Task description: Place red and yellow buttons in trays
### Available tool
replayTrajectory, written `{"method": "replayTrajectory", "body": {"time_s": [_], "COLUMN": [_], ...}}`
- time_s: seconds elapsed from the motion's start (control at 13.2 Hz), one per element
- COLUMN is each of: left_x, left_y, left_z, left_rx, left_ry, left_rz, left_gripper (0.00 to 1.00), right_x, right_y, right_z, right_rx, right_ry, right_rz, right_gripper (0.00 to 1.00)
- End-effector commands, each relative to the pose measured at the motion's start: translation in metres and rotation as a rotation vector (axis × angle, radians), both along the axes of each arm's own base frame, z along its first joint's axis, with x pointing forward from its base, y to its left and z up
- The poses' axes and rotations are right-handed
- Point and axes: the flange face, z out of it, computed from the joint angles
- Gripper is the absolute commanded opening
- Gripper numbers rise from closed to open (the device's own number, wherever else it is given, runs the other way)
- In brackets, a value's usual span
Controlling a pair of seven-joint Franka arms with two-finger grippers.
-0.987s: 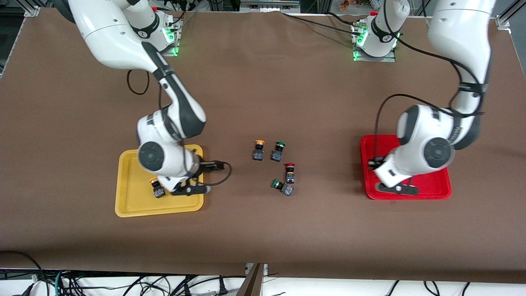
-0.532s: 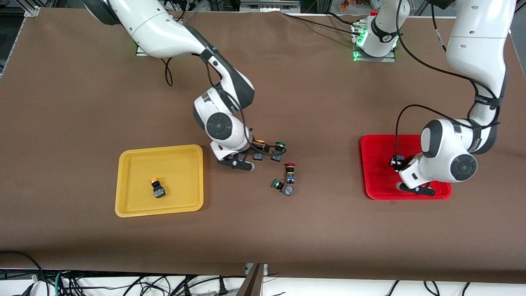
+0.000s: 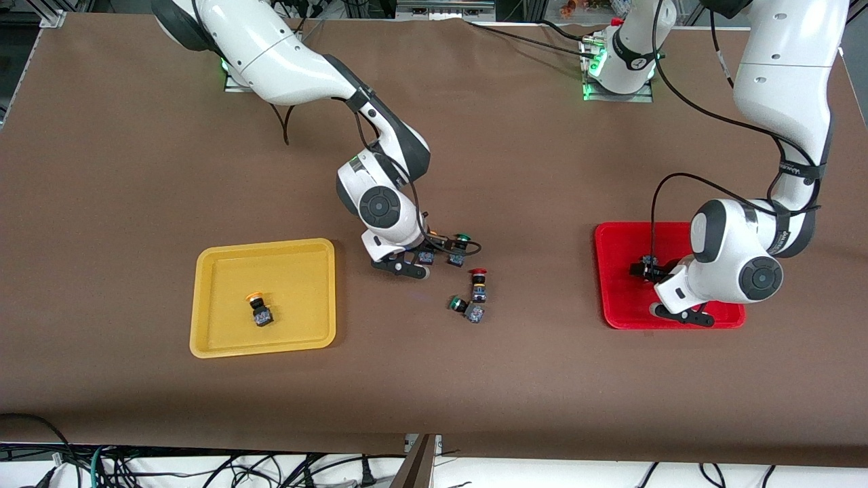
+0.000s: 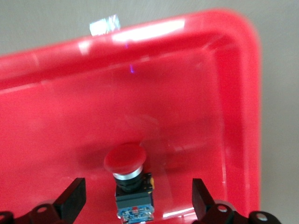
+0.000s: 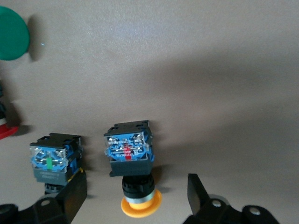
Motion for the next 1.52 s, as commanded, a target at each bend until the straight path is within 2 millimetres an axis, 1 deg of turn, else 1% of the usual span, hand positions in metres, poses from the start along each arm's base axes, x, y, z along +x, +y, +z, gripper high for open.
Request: {"method": "replayTrajectory", "body": {"time_s": [0.0, 0.08, 0.23, 0.38, 0.46, 0.53, 0.61, 0.76, 0.91, 0.99, 1.06, 1.14, 1.22, 1.29, 1.37, 1.44], "left_x": [-0.002, -0.004, -0.004, -0.007, -0.008, -0.008, -0.008, -0.008, -0.008, -0.008, -0.007, -0.007, -0.007, -0.007, -0.007, -0.007], "left_y": [-0.048, -0.069, -0.098, -0.113, -0.114, -0.113, -0.113, -0.113, -0.113, -0.113, -0.113, -0.112, -0.114, -0.114, -0.114, -0.114], "left_z": [0.043, 0.046, 0.048, 0.045, 0.044, 0.043, 0.043, 0.043, 0.043, 0.043, 0.044, 0.044, 0.044, 0.044, 0.044, 0.044], "left_rx": [-0.027, -0.040, -0.030, -0.020, -0.017, -0.017, -0.017, -0.017, -0.017, -0.016, -0.016, -0.016, -0.016, -0.017, -0.017, -0.016], "left_ry": [-0.028, -0.029, -0.034, -0.028, -0.026, -0.024, -0.024, -0.024, -0.024, -0.024, -0.026, -0.027, -0.027, -0.029, -0.029, -0.027], "left_rz": [-0.069, -0.076, -0.009, 0.008, 0.018, 0.020, 0.021, 0.021, 0.021, 0.020, 0.020, 0.022, 0.019, 0.019, 0.019, 0.019], "left_gripper": [1.00, 1.00, 1.00, 1.00, 1.00, 1.00, 1.00, 1.00, 1.00, 1.00, 1.00, 1.00, 1.00, 1.00, 1.00, 1.00], "right_x": [-0.008, -0.009, -0.006, 0.003, 0.011, 0.019, 0.029, 0.058, 0.090, 0.101, 0.109, 0.113, 0.116, 0.119, 0.121, 0.121], "right_y": [0.006, 0.005, 0.001, -0.010, -0.022, -0.033, -0.047, -0.091, -0.148, -0.174, -0.193, -0.208, -0.222, -0.236, -0.249, -0.255], "right_z": [-0.005, -0.007, -0.007, -0.001, 0.006, 0.019, 0.037, 0.061, 0.079, 0.080, 0.080, 0.077, 0.069, 0.057, 0.046, 0.042], "right_rx": [-0.010, -0.013, -0.023, -0.037, -0.057, -0.081, -0.107, -0.150, -0.150, -0.148, -0.151, -0.163, -0.174, -0.171, -0.162, -0.156], "right_ry": [-0.023, -0.022, -0.030, -0.043, -0.035, -0.025, -0.013, 0.022, 0.029, 0.023, 0.020, 0.022, 0.022, 0.017, 0.013, 0.013], "right_rz": [-0.006, -0.005, 0.008, 0.043, 0.060, 0.093, 0.130, 0.229, 0.353, 0.410, 0.442, 0.464, 0.475, 0.474, 0.452, 0.437], "right_gripper": [0.74, 0.63, 0.40, 0.19, 0.16, 0.15, 0.15, 0.15, 0.15, 0.16, 0.16, 0.17, 0.22, 0.34, 0.59, 0.98]}}
